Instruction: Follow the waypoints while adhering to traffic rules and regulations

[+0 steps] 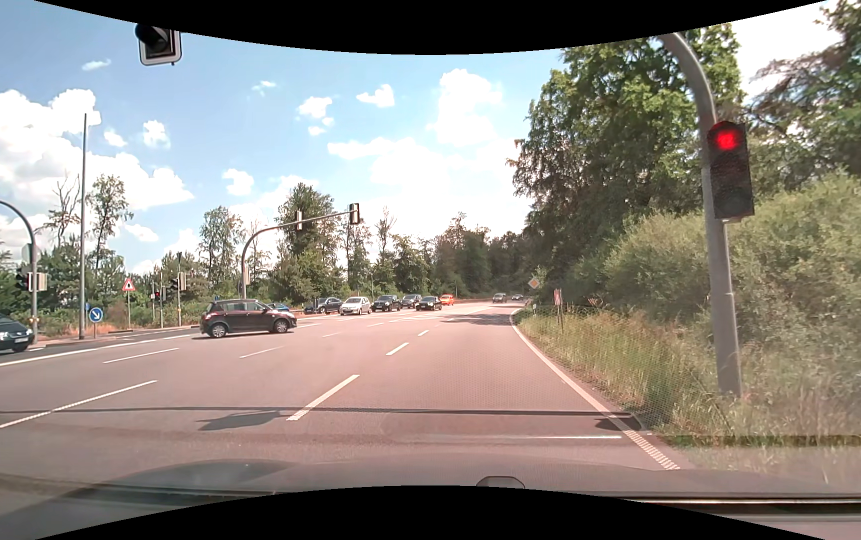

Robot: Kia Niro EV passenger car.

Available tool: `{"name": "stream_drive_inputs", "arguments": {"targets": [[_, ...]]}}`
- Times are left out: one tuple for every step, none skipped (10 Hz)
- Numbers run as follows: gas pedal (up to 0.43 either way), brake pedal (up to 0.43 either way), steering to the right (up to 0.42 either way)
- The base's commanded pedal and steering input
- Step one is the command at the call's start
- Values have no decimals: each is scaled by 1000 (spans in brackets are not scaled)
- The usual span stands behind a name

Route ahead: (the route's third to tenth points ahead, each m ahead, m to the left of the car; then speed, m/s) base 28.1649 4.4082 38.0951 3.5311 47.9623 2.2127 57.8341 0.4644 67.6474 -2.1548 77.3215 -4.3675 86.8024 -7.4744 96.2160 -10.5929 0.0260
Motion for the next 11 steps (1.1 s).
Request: {"name": "stream_drive_inputs", "arguments": {"targets": [[0,287,18],[0,305,18],[0,311,18],[0,317,18],[0,317,18],[0,311,18],[0,311,18],[0,293,18],[0,293,18],[0,311,18],[0,329,18]]}}
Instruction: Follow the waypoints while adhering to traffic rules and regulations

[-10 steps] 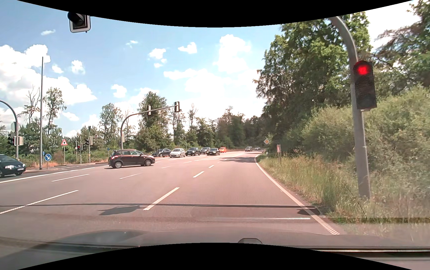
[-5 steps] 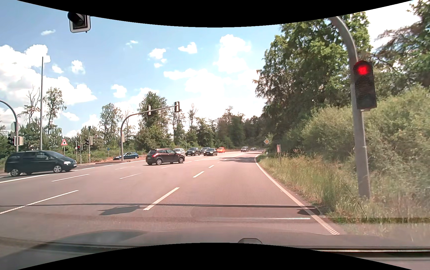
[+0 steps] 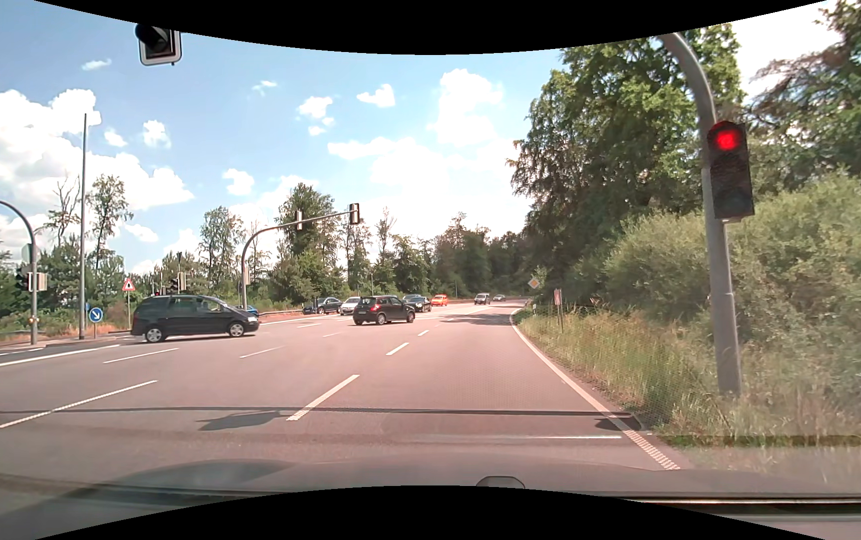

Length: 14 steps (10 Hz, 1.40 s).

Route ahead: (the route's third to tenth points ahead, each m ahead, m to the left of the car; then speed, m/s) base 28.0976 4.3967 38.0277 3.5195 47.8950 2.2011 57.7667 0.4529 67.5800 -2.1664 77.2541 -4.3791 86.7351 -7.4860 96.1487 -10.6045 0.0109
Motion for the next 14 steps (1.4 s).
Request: {"name": "stream_drive_inputs", "arguments": {"targets": [[0,335,18],[0,348,18],[0,354,18],[0,360,18],[0,348,18],[0,335,18],[0,335,18],[0,335,18],[0,323,18],[0,317,18],[0,311,18],[0,299,18],[0,293,18],[0,293,18]]}}
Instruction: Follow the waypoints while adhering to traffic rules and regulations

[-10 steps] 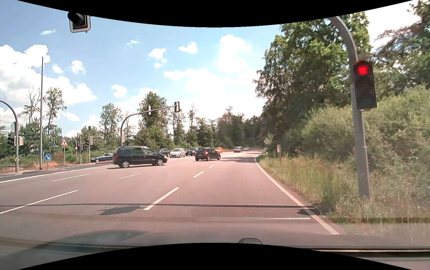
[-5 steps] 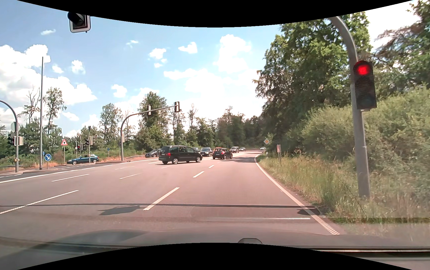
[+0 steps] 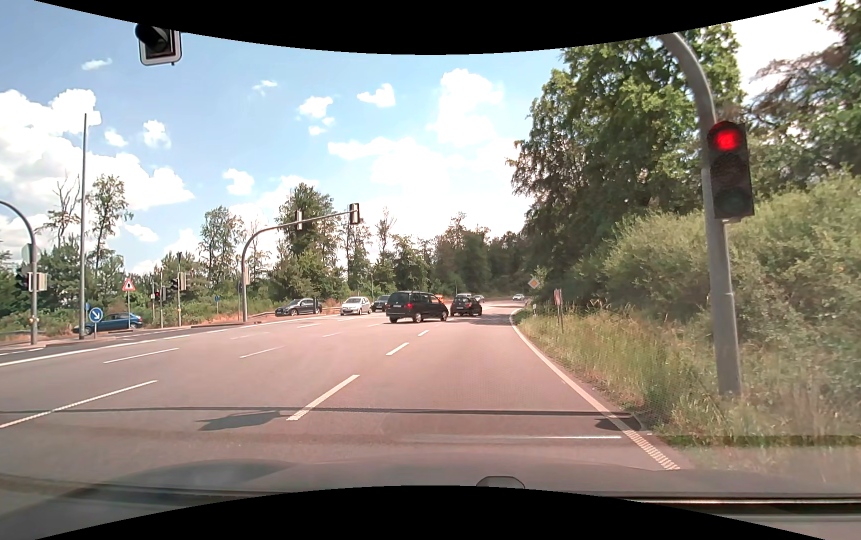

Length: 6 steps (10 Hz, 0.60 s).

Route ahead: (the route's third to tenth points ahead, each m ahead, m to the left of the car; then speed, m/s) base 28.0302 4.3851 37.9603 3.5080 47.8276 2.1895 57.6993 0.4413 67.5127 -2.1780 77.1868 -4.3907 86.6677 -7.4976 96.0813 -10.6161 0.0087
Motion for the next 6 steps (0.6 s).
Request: {"name": "stream_drive_inputs", "arguments": {"targets": [[0,293,18],[0,287,18],[0,287,18],[0,287,18],[0,287,18],[0,287,18]]}}
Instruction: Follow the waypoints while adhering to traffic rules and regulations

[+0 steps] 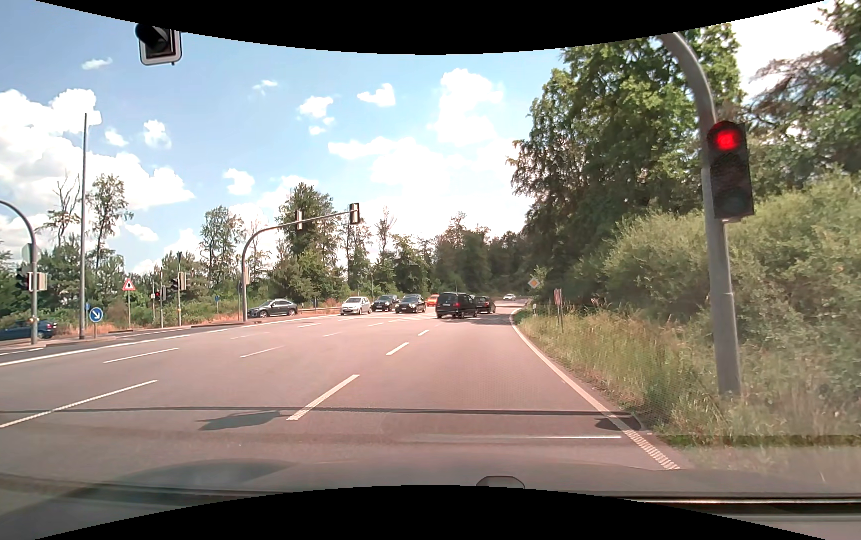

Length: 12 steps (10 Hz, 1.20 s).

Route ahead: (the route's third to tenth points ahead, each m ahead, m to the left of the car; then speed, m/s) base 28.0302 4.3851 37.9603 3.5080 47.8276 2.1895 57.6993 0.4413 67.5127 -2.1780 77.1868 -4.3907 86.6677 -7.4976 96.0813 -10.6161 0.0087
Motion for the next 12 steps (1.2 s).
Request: {"name": "stream_drive_inputs", "arguments": {"targets": [[0,287,18],[0,287,18],[0,287,18],[0,287,18],[0,287,18],[0,287,18],[0,287,18],[0,287,18],[0,287,18],[0,287,18],[0,287,18],[0,287,18]]}}
